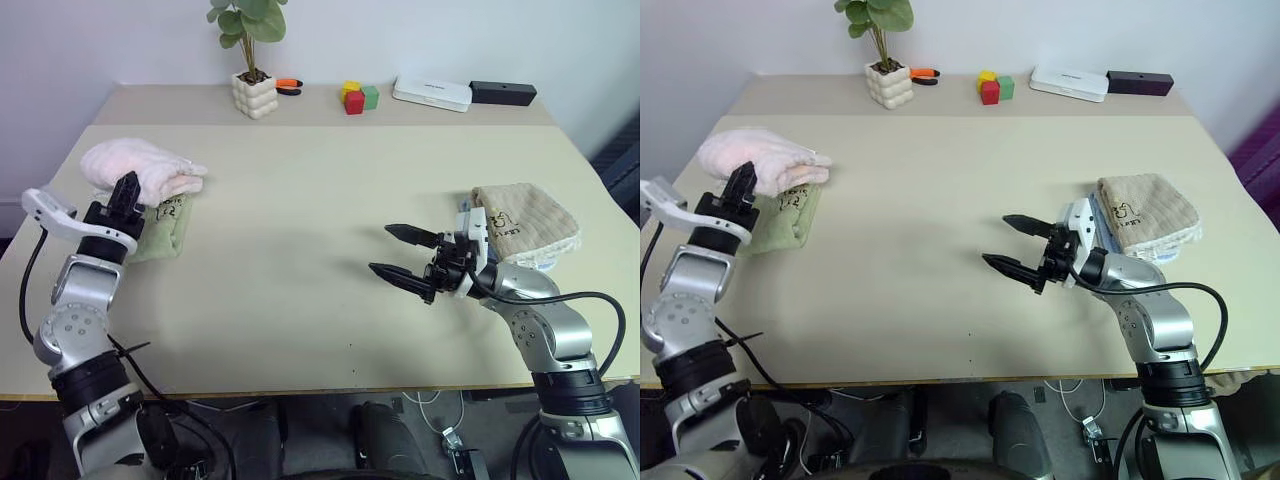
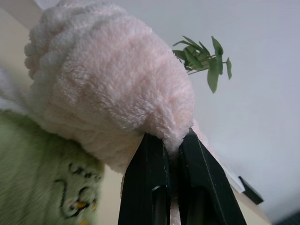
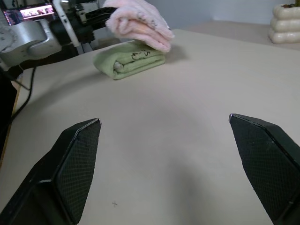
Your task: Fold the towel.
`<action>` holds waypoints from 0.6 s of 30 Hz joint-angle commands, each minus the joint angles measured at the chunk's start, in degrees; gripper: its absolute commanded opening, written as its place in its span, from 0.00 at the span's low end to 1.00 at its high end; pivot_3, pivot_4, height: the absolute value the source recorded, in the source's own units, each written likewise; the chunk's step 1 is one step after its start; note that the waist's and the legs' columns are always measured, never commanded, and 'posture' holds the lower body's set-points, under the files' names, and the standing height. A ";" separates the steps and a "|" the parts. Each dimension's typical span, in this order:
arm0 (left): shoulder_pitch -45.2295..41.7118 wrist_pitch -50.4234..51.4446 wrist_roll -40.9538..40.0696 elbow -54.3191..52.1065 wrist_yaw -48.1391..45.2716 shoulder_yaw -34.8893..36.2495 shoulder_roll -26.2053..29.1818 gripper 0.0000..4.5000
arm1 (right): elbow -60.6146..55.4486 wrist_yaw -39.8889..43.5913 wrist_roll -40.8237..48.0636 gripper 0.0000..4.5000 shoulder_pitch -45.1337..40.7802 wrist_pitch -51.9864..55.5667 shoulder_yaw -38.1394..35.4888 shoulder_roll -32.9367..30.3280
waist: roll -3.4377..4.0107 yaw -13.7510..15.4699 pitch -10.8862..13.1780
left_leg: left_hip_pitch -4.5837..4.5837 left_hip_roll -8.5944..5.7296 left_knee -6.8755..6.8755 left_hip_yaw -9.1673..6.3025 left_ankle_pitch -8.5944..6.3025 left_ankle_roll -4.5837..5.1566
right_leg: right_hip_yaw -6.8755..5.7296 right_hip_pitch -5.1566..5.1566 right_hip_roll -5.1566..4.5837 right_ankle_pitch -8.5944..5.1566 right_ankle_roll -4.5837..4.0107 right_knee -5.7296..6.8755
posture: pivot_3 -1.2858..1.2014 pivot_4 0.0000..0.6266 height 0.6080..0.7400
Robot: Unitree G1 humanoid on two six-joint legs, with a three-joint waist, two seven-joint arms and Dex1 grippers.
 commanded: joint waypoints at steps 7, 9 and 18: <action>-0.30 -3.33 -3.21 -4.60 0.18 1.20 2.77 0.01 | -0.51 0.58 -0.06 1.00 -0.73 -1.15 -0.60 0.01 | -0.01 0.13 0.00 | -0.01 -0.01 0.02 0.00 0.00 0.00 | 0.00 0.01 -0.01 -0.01 -0.02 0.00 | 0.52 0.24 0.96; -1.06 -4.24 -2.51 -4.26 -0.77 0.35 3.60 0.01 | -0.53 0.38 -0.15 1.00 -0.99 -1.16 -0.28 0.36 | -0.01 0.10 0.00 | 0.00 -0.01 0.01 0.00 0.00 0.00 | 0.00 0.01 -0.01 -0.01 -0.02 0.00 | 0.52 0.24 0.96; -0.57 -4.95 -2.85 -2.41 -2.03 0.11 4.56 0.01 | -0.78 0.39 -0.30 1.00 -0.79 -1.07 -0.61 0.03 | -0.01 0.04 0.00 | 0.00 0.00 0.01 0.01 0.00 0.00 | 0.00 0.00 0.00 0.00 -0.01 0.00 | 0.52 0.24 0.96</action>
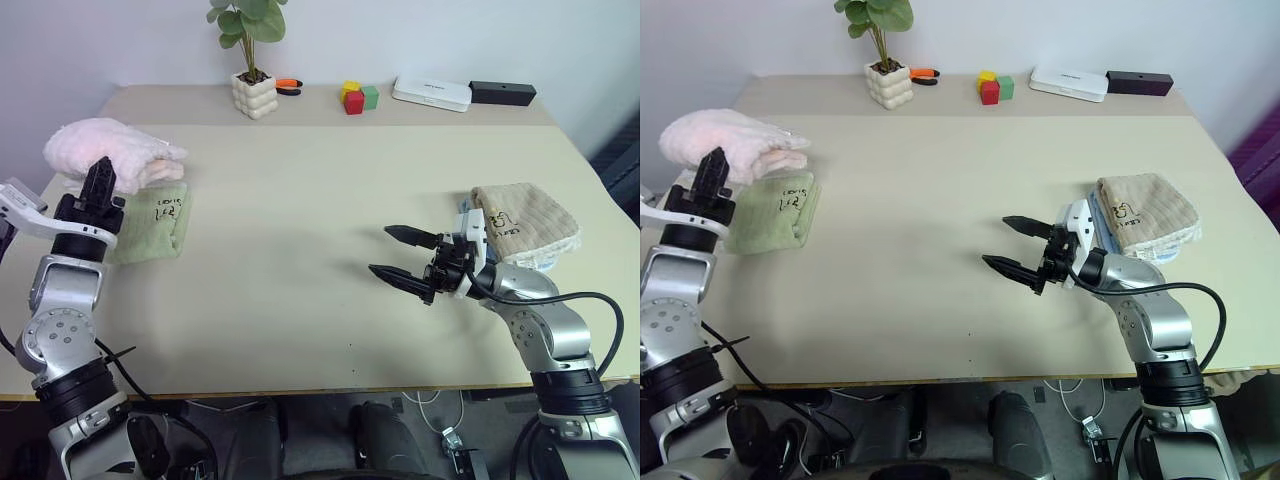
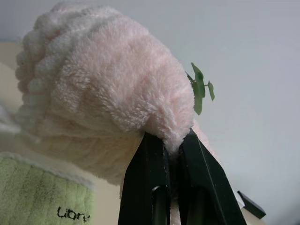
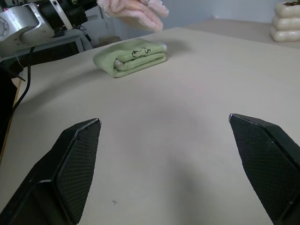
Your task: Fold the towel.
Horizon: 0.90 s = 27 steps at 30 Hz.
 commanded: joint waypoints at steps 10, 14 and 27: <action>-4.32 -2.69 1.08 7.01 -3.97 -0.25 4.75 0.01 | -1.91 -0.32 0.24 1.00 0.18 -0.51 -0.56 -0.13 | 0.00 0.10 0.00 | -0.01 0.00 0.00 0.00 0.00 0.00 | -0.01 0.00 0.00 0.00 0.00 0.00 | 0.52 0.24 0.96; -2.89 -1.92 1.32 7.59 -4.53 -0.40 4.23 0.01 | -2.34 -0.46 0.26 1.00 0.59 -0.37 -0.77 -0.50 | 0.00 0.00 0.00 | 0.00 0.00 0.00 0.01 0.00 0.00 | -0.01 0.00 0.00 0.00 0.00 0.00 | 0.52 0.24 0.96; 9.76 -0.08 0.66 -1.16 -1.00 -0.86 2.01 0.01 | -2.27 -0.52 0.23 1.00 1.11 -0.58 -1.12 -1.71 | -0.03 0.13 -0.01 | -0.01 0.02 0.01 0.02 0.00 0.00 | 0.00 -0.01 -0.04 -0.01 -0.02 0.02 | 0.52 0.24 0.96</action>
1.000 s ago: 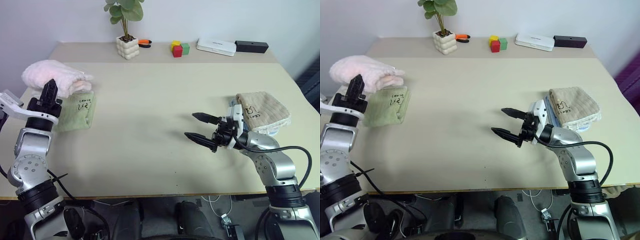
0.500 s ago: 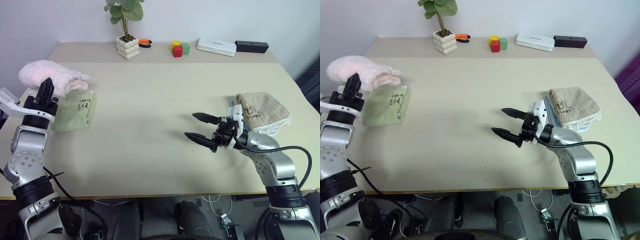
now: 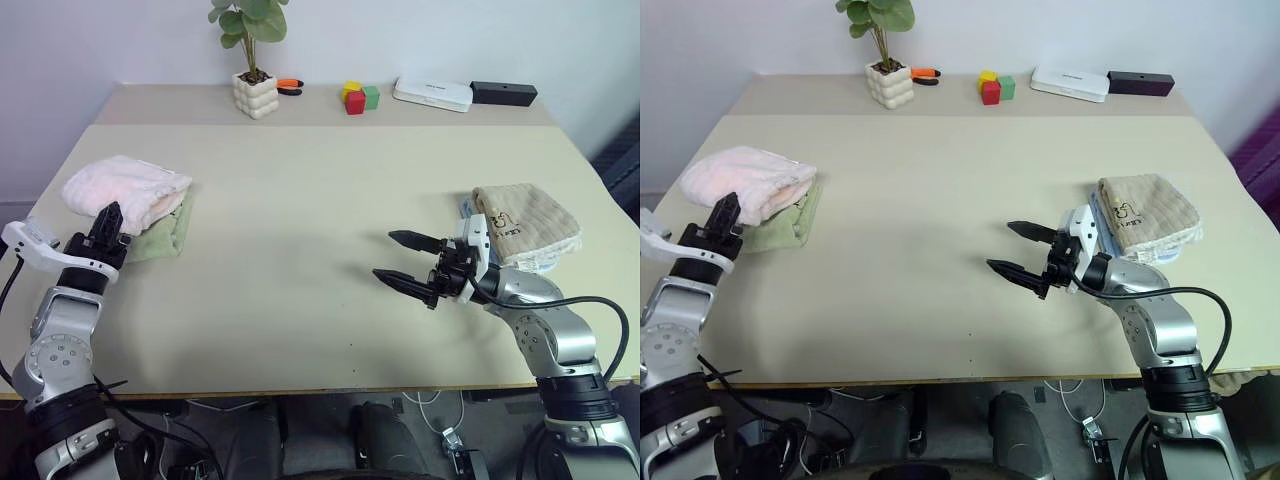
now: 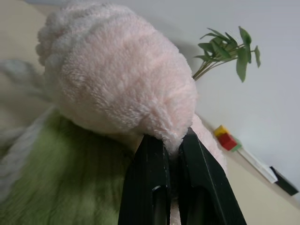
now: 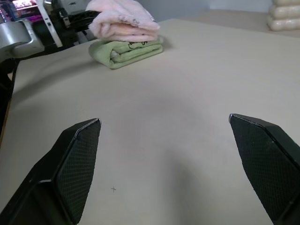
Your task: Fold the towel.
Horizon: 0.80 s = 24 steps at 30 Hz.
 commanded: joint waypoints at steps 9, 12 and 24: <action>5.26 1.18 -2.36 -6.01 4.36 2.08 -1.17 0.08 | -0.11 0.27 0.11 1.00 -2.04 -1.04 -0.42 0.35 | 0.01 -0.15 0.00 | 0.02 0.01 -0.02 0.03 0.00 0.01 | 0.03 -0.03 0.01 -0.01 -0.03 0.01 | 0.52 0.24 0.96; 5.29 -0.55 -2.04 -6.18 5.77 3.05 -2.11 0.35 | 0.26 0.58 0.25 1.00 -2.21 -1.15 -0.42 0.49 | 0.01 -0.13 0.00 | 0.01 0.01 0.00 0.03 0.00 0.01 | 0.03 -0.02 -0.01 -0.02 -0.05 0.00 | 0.52 0.24 0.96; 12.87 11.77 -17.25 -6.31 3.18 6.32 1.34 0.99 | 0.65 0.96 -0.06 1.00 -2.49 -1.36 0.06 1.00 | 0.01 -0.36 0.00 | 0.02 0.02 -0.03 0.03 -0.01 0.01 | 0.03 -0.05 -0.01 -0.05 -0.10 0.02 | 0.52 0.24 0.96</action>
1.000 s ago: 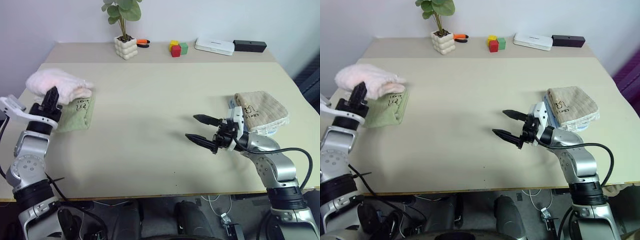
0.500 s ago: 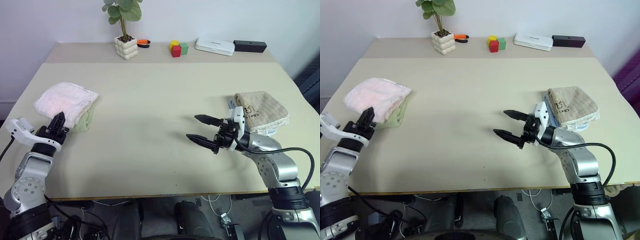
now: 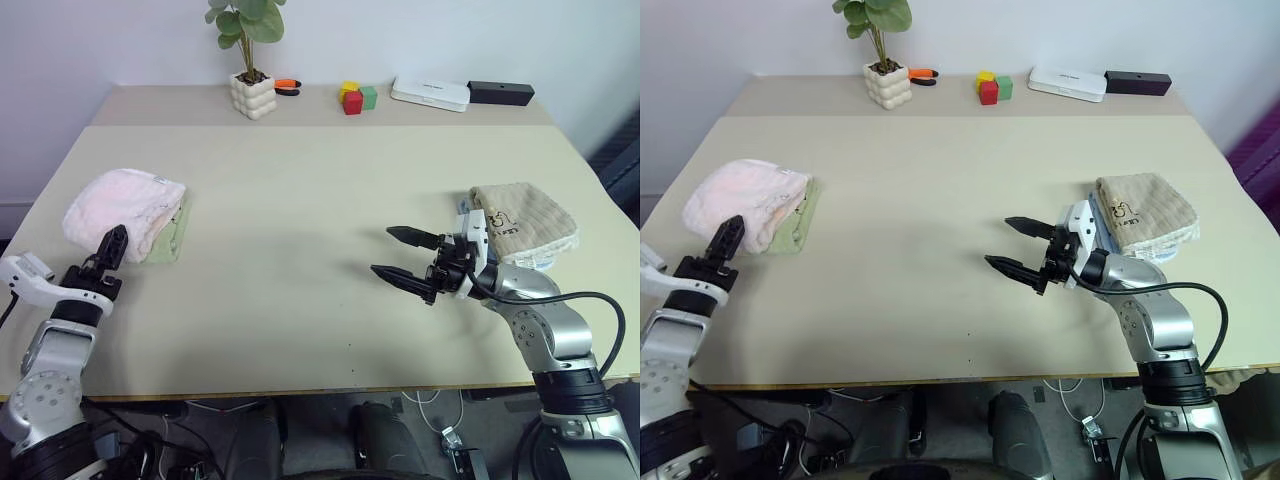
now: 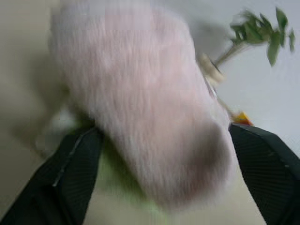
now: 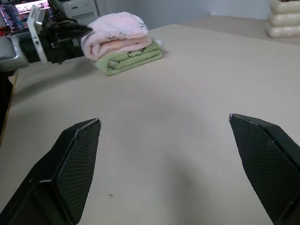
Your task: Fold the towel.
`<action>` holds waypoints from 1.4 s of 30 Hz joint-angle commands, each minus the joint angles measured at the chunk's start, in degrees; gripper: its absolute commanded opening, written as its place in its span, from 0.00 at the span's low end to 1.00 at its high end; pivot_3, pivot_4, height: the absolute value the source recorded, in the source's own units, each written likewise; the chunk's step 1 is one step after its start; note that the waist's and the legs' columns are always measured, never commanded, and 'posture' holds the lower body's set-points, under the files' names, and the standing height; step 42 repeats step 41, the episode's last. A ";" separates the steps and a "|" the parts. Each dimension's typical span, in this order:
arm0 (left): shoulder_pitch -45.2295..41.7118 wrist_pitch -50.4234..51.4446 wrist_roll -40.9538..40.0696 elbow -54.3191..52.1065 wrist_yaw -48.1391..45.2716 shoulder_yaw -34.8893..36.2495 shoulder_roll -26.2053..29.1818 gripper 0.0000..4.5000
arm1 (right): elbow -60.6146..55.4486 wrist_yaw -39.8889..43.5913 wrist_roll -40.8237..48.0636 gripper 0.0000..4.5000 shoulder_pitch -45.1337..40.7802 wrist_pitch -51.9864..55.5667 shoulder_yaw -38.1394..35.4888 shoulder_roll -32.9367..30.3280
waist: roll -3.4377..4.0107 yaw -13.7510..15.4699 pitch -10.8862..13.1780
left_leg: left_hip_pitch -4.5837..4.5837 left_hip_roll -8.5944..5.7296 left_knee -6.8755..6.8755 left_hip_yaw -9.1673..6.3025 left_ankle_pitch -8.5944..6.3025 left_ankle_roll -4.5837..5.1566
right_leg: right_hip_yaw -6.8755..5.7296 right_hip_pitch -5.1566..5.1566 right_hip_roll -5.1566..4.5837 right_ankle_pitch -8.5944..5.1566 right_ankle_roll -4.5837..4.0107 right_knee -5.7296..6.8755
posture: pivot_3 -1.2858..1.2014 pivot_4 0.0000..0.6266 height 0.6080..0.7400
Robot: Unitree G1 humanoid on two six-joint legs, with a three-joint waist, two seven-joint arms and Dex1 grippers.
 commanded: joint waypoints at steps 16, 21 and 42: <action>9.76 7.25 -3.50 -25.48 -24.33 -11.31 11.49 0.99 | -2.63 7.52 8.32 1.00 1.93 5.23 -6.13 -6.37 | 0.03 0.57 -0.02 | -0.01 -0.04 -0.04 0.11 -0.05 -0.07 | -0.02 -0.04 -0.34 -0.13 -0.45 -0.15 | 0.52 0.24 0.96; 1.23 -2.24 12.88 -19.83 -29.70 -20.35 14.03 0.99 | -2.02 9.34 6.89 1.00 3.47 2.37 -8.61 -9.37 | 0.16 -0.14 -0.06 | 0.01 -0.07 -0.16 0.21 -0.05 0.03 | 0.02 -0.04 -0.23 -0.10 -0.48 -0.32 | 0.52 0.24 0.96; -14.10 -13.69 29.64 0.20 -39.07 -33.03 6.96 0.99 | -12.31 2.29 7.53 1.00 11.25 4.85 -12.39 -11.46 | 0.13 0.05 -0.03 | -0.02 0.00 0.01 0.10 -0.06 0.09 | 0.07 -0.05 0.02 0.00 -0.14 -0.07 | 0.52 0.24 0.96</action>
